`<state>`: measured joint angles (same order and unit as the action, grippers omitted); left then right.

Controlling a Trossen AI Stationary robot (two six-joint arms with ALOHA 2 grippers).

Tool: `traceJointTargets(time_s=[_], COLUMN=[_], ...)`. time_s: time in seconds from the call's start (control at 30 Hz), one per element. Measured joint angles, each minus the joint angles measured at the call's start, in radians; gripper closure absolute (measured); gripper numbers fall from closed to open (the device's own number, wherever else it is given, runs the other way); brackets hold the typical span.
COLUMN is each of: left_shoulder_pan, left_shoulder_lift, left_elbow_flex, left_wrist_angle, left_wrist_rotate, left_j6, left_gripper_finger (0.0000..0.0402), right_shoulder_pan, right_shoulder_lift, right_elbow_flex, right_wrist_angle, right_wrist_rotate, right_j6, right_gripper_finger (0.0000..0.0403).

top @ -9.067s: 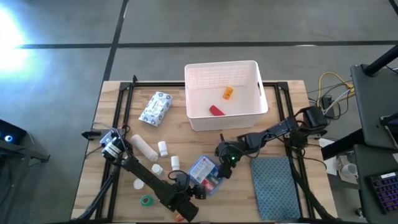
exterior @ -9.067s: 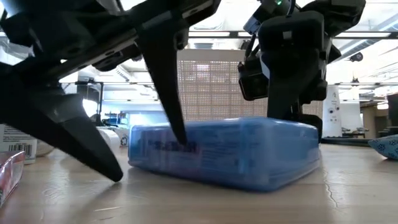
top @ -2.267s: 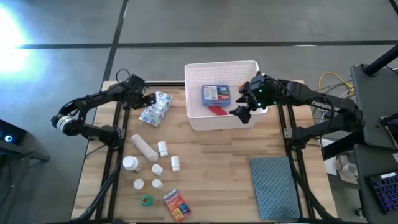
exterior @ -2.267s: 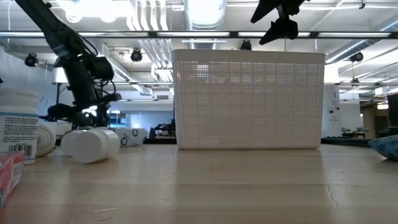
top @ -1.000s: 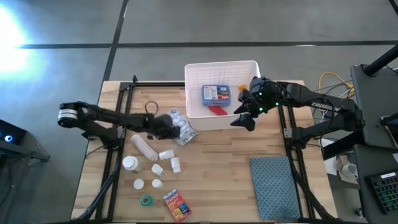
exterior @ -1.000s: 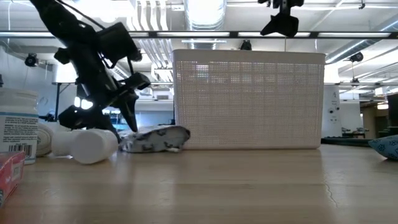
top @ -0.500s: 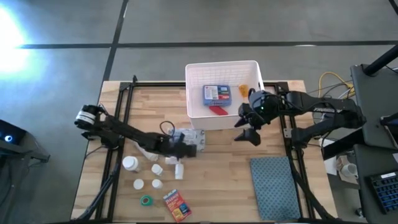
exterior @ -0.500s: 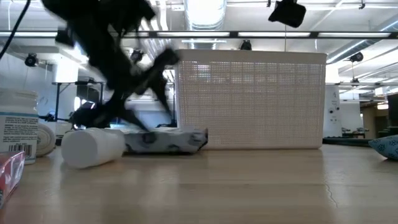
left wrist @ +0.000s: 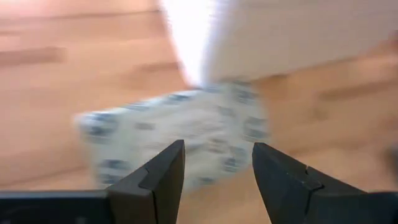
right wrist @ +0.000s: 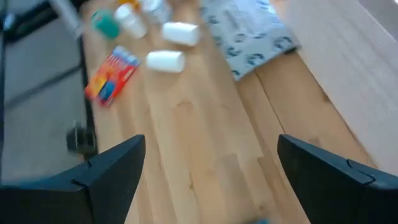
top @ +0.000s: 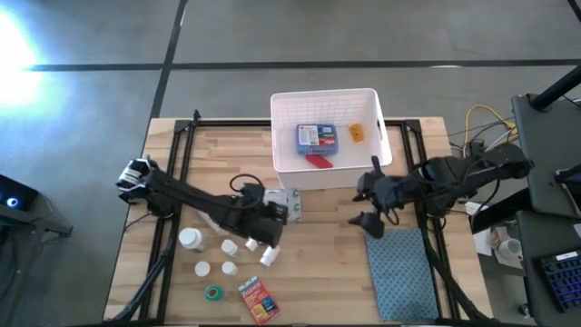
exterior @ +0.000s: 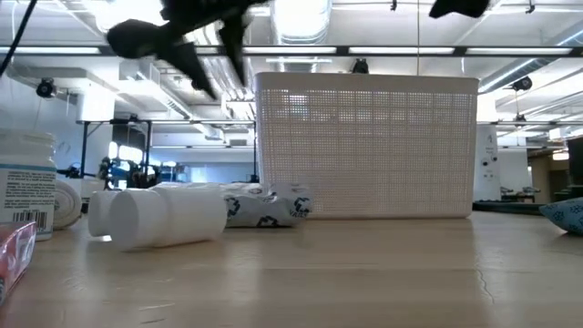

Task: Pick & place medical supplies in basket/bin
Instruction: Put the white mailer bag into the white bin

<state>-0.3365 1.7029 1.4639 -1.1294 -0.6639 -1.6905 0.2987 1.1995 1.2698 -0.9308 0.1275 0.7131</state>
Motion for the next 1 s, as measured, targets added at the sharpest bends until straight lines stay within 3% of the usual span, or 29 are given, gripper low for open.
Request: traceJointTargets(time_s=[0.1,0.2,0.4,0.67,0.87,1.0], left_shoulder_pan=[0.022,0.039,0.067,0.085,0.122,0.124], left_shoulder_lift=[0.017,0.017,0.001,-0.085,-0.150,-0.160], left_elbow_flex=[-0.027,-0.113,-0.288,-0.524,-0.714,-0.765], left_wrist_angle=[-0.122,-0.103,-0.027,0.272,0.632,0.766], left_wrist_rotate=[0.060,0.096,0.152,0.210,0.282,0.278], left_j6=[-0.060,-0.105,-0.108,-0.095,0.046,0.113], left_gripper_finger=[0.0232,0.0232,0.0232,0.0232,0.0232,0.0232], right_shoulder_pan=[0.049,0.095,0.134,0.061,0.007,-0.026], right_shoulder_lift=[0.000,0.000,0.002,0.014,0.115,0.232], right_elbow_flex=[-0.034,-0.102,-0.333,-0.564,-0.580,-0.533], right_wrist_angle=[0.009,0.075,0.430,0.831,0.869,0.910], right_wrist_rotate=[0.075,0.091,0.160,0.218,0.217,0.213], right_j6=[0.192,0.354,0.603,0.720,0.662,0.559], right_gripper_finger=[0.0051,0.0051,0.0051,0.0051,0.0051,0.0051])
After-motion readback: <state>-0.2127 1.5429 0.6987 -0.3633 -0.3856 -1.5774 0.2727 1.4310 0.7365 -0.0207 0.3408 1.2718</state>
